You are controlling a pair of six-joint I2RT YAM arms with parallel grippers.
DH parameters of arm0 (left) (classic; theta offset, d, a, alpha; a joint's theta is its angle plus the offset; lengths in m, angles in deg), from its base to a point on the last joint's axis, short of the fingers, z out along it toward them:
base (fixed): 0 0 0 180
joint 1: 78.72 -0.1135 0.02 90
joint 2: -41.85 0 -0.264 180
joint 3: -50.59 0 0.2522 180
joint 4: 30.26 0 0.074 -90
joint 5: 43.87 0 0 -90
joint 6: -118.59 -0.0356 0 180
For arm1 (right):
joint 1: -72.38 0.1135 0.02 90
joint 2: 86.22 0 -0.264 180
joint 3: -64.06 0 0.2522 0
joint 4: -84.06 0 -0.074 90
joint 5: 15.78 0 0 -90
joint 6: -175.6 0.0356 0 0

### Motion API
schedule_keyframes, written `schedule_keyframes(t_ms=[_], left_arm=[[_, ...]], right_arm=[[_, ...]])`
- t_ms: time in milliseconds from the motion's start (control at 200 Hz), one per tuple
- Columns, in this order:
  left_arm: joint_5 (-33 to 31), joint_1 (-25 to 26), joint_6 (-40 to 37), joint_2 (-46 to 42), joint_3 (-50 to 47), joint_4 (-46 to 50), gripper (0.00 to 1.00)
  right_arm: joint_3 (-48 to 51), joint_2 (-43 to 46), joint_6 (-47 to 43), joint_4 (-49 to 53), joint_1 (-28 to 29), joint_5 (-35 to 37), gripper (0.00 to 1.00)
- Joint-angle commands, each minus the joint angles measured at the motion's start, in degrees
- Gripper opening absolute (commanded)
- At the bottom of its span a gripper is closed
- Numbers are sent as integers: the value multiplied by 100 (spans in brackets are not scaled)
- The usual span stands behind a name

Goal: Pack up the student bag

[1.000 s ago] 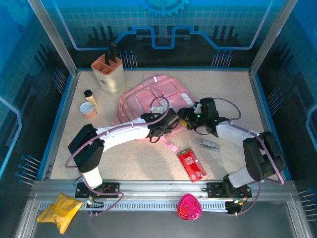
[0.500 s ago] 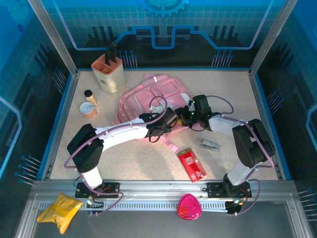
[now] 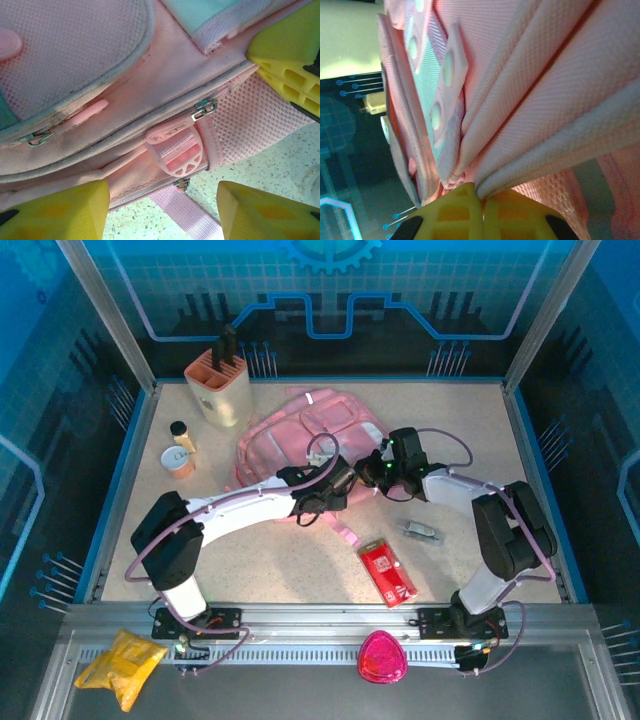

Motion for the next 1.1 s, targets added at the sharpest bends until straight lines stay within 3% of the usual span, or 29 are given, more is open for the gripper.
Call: schedule_keyframes(t_ms=[0,180,425,695,1096], left_arm=[[18,-35,-511,100,305,146,60],[-90,-82,-317,273,450,91,60],[-140,-99,501,512,531,-37,58],[-267,-182,753,816,832,-85,59],[-818,-196,1339,347,449,-15,62]], right_arm=[[-322,371,62,-135,9,-180,0],[-346,364,296,-288,0,-357,0],[-463,428,399,-334,-1,-380,0],[-434,459,496,-452,10,-415,0],[-329,439,536,-588,25,-468,0]])
